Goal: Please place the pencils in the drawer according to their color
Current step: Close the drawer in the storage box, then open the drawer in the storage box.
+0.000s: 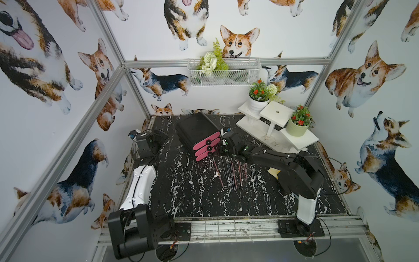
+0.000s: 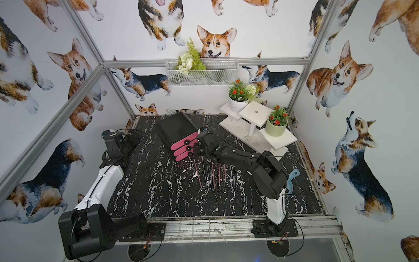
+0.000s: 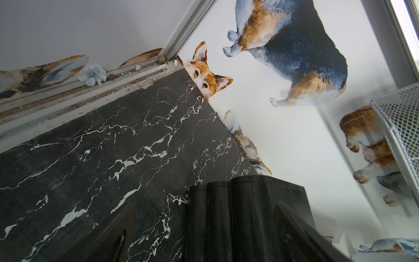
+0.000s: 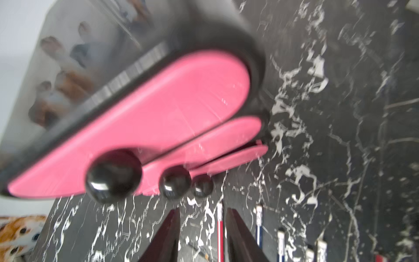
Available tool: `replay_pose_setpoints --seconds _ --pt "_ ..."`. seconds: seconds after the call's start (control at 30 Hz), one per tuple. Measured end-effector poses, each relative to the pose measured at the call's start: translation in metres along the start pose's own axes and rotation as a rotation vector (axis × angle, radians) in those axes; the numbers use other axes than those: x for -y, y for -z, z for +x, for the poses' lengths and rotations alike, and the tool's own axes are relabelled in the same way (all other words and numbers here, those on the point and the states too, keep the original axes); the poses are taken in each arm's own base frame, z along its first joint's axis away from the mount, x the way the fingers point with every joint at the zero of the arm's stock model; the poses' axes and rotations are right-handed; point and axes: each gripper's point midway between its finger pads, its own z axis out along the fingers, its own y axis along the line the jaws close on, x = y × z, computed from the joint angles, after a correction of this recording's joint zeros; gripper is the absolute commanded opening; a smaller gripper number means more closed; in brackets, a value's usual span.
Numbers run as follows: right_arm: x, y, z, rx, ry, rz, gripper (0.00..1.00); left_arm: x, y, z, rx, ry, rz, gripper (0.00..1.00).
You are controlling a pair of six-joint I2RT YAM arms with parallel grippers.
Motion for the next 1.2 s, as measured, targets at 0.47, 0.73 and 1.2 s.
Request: replay_pose_setpoints --seconds 0.47,0.73,1.2 --pt "-0.019 -0.022 -0.002 0.033 -0.137 -0.304 0.52 -0.001 0.0 0.001 -0.002 -0.001 -0.002 1.0" --pt "-0.021 -0.03 -0.001 0.019 -0.183 -0.357 0.51 -0.002 0.0 0.002 -0.007 -0.003 -0.007 1.0" --pt "-0.025 -0.043 -0.001 -0.006 -0.208 -0.38 0.47 -0.003 -0.001 0.003 -0.01 -0.004 -0.01 1.0"
